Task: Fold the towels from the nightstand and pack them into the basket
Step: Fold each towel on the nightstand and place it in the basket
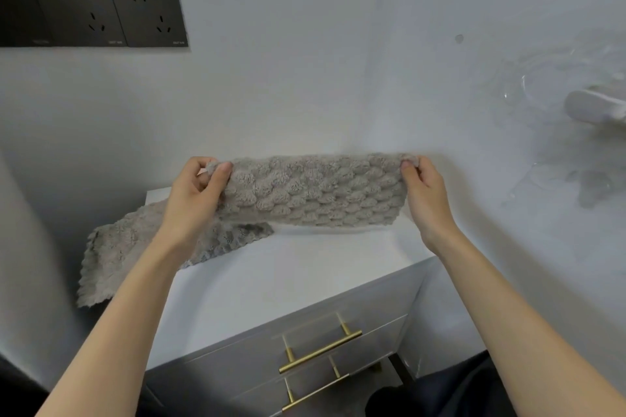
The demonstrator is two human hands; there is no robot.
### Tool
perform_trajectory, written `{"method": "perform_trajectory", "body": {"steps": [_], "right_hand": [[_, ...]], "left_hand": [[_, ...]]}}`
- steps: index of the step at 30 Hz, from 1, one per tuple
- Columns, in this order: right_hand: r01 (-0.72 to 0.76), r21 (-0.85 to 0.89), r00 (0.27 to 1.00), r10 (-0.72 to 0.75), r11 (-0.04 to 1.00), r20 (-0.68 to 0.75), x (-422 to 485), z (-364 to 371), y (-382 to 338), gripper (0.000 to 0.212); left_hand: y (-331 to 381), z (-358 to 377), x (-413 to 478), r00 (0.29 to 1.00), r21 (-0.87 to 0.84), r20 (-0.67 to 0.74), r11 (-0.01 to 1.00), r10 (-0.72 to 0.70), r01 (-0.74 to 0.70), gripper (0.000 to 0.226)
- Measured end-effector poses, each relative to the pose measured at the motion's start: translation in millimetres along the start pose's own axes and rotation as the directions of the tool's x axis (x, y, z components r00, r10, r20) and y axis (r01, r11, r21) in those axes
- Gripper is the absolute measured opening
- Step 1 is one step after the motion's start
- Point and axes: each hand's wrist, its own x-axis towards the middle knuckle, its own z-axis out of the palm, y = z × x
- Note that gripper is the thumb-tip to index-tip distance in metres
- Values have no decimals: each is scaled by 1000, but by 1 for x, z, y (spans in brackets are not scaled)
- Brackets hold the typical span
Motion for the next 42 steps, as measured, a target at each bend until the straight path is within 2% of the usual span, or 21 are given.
{"method": "perform_trajectory", "body": {"steps": [3,6,8,10,13,17,20,22,24,28,32,34,39,42], "right_hand": [[-8,31,998,11,999,-68,2,-1,1,16],[-75,-47,996,73,996,-58,9,-4,12,12],[-137,-156,991,134,978,-27,13,-7,24,15],[-177,-274,983,186,945,5,15,-8,36,21],[-200,-381,974,225,903,21,17,-7,49,24],[-177,-488,974,222,855,35,21,-7,56,16],[-133,-599,978,204,789,51,20,-12,57,12],[-134,-661,968,239,738,71,17,-16,57,19],[-131,-733,949,298,668,101,14,-18,57,37],[-152,-784,923,370,602,105,12,-22,55,48],[-156,-741,934,342,653,105,10,-25,48,50],[-162,-697,939,326,699,109,10,-27,45,46],[-160,-660,897,388,734,214,5,-30,42,24],[-163,-618,900,372,769,225,4,-30,44,19]], "left_hand": [[-6,10,1,998,-7,-2,998,-66,66,7],[-20,15,1,994,109,45,989,-104,98,18],[-30,16,1,989,222,73,969,-129,110,19],[-38,19,1,987,403,93,912,-131,83,20],[-47,24,-1,988,662,130,749,-87,-21,20],[-49,26,-5,993,786,120,612,-13,-87,29],[-48,26,-8,990,828,116,558,-79,-53,31],[-49,28,-11,979,852,137,522,-150,-40,34],[-50,30,-15,975,871,146,488,-166,-48,37],[-54,33,-16,977,868,129,496,-171,-27,37],[-56,32,-13,978,820,118,573,-171,1,35],[-55,31,-11,979,788,110,616,-174,20,35],[-55,33,-16,978,781,134,624,-158,-7,34],[-54,33,-17,983,771,121,637,-140,-4,32]]}}
